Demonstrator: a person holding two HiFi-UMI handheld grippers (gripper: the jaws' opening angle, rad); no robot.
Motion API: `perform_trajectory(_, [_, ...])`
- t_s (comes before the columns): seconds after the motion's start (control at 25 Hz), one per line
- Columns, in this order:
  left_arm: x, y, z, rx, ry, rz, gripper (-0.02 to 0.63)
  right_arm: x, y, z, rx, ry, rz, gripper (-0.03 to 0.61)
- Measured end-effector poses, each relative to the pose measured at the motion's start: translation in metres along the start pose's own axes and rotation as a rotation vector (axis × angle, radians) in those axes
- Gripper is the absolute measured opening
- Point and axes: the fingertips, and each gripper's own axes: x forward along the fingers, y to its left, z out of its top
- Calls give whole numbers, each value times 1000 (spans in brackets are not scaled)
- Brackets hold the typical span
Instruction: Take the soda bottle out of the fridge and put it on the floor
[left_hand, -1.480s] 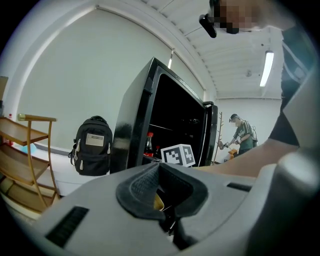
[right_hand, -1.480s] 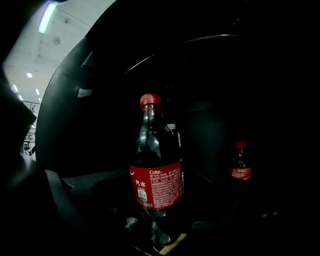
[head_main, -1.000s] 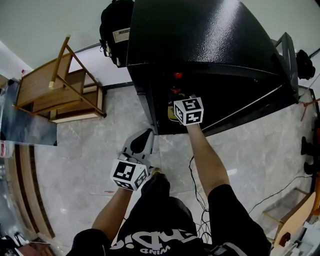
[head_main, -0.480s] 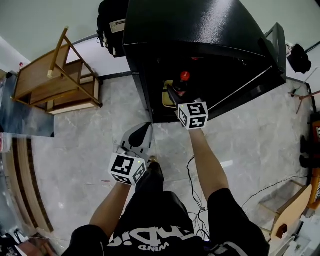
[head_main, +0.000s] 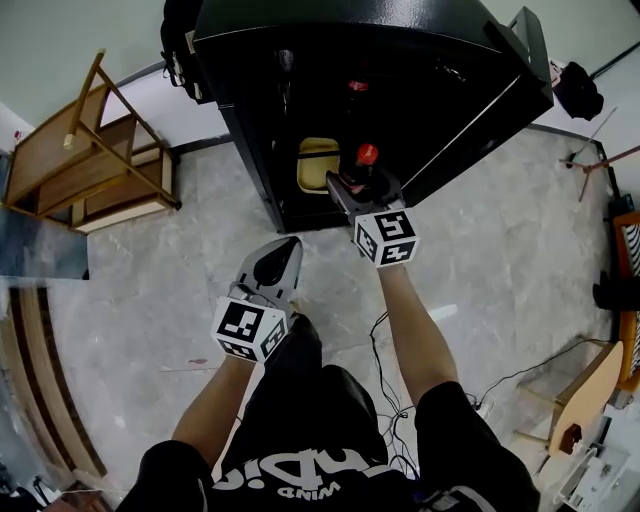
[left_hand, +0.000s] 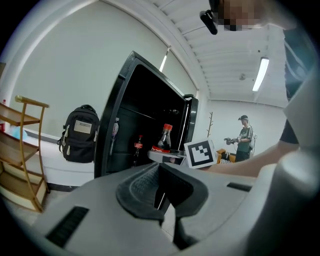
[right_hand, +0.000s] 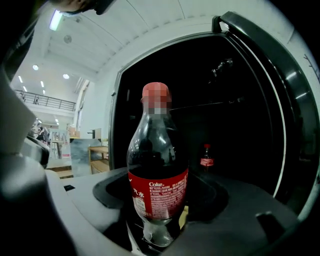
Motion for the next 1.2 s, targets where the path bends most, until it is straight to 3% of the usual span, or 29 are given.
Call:
perform_trajectory(0.32, [20,2,-71,20,-15,-46,8,-16,-13,-78,-8,2,-10,327])
perform_trajectory(1.2, [67,24,-325,101,-32,-202,8,-34,-17,-335,-6,-13,-15,327])
